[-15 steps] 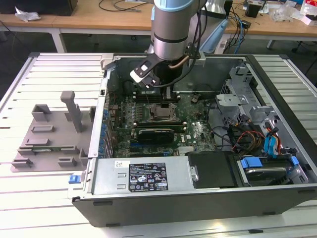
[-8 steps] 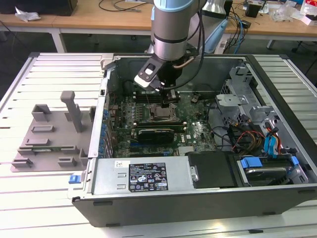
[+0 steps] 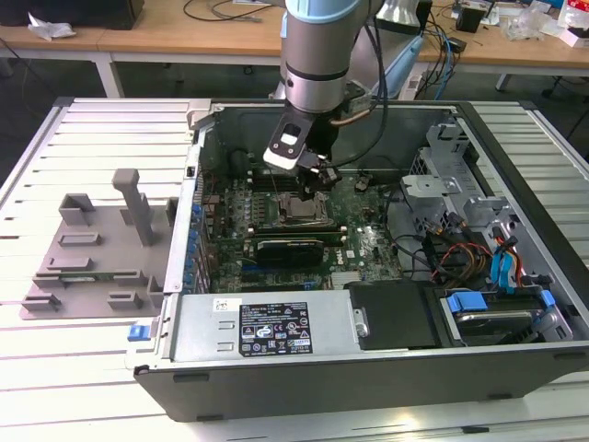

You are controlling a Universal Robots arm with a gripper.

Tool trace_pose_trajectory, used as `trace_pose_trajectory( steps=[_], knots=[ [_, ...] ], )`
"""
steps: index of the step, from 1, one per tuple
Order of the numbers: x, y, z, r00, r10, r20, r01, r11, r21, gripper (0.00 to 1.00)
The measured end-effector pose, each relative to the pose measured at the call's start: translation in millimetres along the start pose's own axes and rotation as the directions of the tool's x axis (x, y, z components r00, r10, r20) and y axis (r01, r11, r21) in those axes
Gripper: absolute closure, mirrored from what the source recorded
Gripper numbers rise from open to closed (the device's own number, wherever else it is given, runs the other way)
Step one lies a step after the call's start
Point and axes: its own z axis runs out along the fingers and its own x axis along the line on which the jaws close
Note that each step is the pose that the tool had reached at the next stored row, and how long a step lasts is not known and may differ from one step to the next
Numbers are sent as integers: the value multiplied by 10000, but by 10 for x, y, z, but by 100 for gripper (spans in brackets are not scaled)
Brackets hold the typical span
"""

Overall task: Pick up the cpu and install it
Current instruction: 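Close the cpu cover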

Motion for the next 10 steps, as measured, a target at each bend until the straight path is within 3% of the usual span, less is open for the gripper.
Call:
trace_pose_trajectory(
  steps=[2, 5, 7, 8, 10],
  knots=[
    [0, 0, 0, 9991, -414, -6, 414, 9991, -5, 89],
    [0, 0, 1, 9890, -1482, -19, 1482, 9890, -18, 89],
    [0, 0, 1, 9822, -1880, -24, 1880, 9822, -23, 89],
    [0, 0, 2, 9754, -2205, -28, 2205, 9754, -28, 89],
    [0, 0, 2, 9572, -2895, -36, 2895, 9572, -37, 89]
  ],
)
